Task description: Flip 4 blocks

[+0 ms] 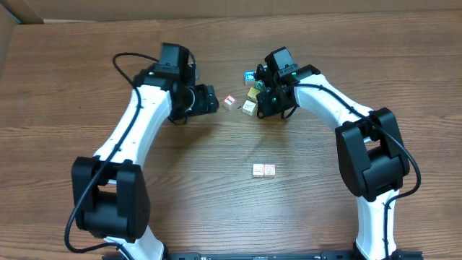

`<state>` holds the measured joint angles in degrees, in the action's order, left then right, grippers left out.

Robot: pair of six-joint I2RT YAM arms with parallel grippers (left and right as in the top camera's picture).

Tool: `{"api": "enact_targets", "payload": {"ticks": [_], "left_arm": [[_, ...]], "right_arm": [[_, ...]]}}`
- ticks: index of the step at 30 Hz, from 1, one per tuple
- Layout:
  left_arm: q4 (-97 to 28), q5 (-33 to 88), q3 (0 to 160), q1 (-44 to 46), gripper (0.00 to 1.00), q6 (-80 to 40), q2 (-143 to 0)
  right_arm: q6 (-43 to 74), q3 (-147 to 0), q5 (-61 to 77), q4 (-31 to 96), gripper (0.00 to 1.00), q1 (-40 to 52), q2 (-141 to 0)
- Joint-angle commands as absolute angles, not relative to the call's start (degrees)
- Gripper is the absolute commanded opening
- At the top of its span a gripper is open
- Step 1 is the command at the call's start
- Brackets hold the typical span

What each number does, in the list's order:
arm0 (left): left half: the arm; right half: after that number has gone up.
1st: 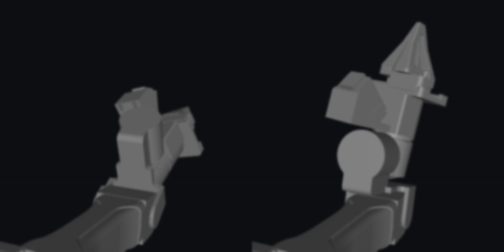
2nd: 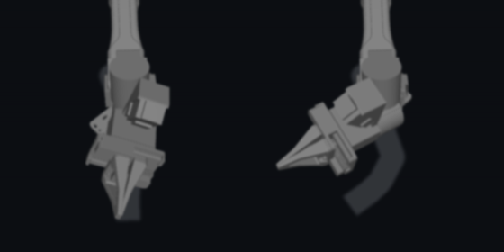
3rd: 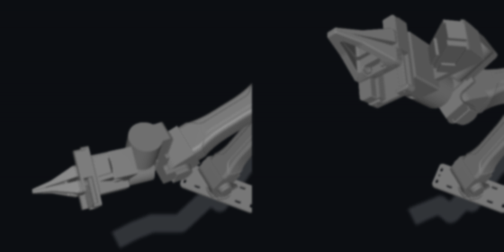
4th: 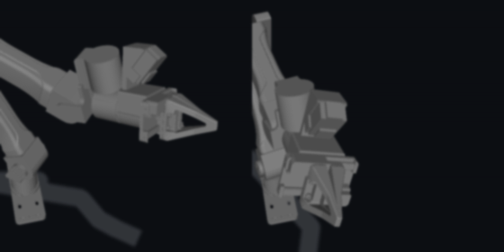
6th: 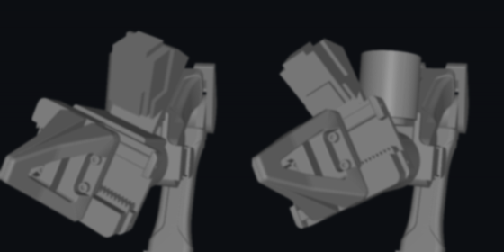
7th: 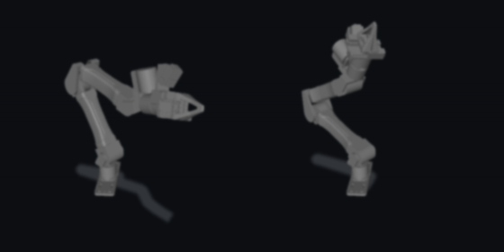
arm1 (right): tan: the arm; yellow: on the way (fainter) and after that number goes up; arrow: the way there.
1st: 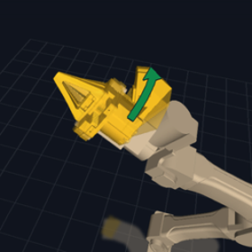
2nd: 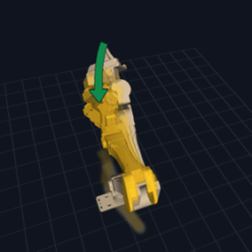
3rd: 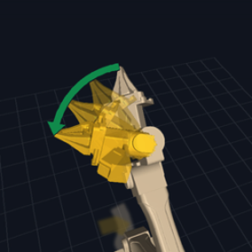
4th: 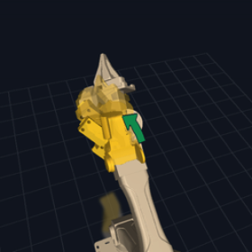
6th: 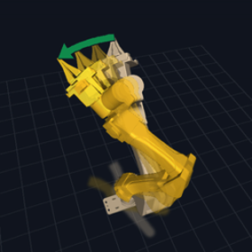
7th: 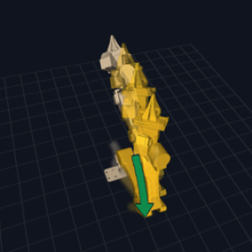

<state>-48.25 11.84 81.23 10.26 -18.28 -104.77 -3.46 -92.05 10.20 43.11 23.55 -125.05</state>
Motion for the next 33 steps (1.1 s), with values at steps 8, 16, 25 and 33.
{"api": "enact_targets", "payload": {"ticks": [8, 16, 25, 33], "left_arm": [[-49.5, 5.3, 82.8, 7.6, 0.93, -20.7, -105.3], [-51.2, 5.3, 82.8, 6.3, 0.92, -21.0, -105.3], [-52.9, 5.3, 82.7, 6.3, 0.93, -20.5, -105.4], [-53.8, 3.9, 82.7, 6.4, 0.95, -20.3, -105.4]], "right_arm": [[1.8, -94.0, 19.7, 55.2, 0.20, 23.2, -116.4], [10.9, -93.6, 30.0, 66.1, 0.18, 26.7, -114.3], [27.3, -93.3, 15.0, 67.7, 0.18, 39.7, -114.3], [39.6, -89.9, 2.1, 67.6, 0.18, 48.9, -114.3]]}}
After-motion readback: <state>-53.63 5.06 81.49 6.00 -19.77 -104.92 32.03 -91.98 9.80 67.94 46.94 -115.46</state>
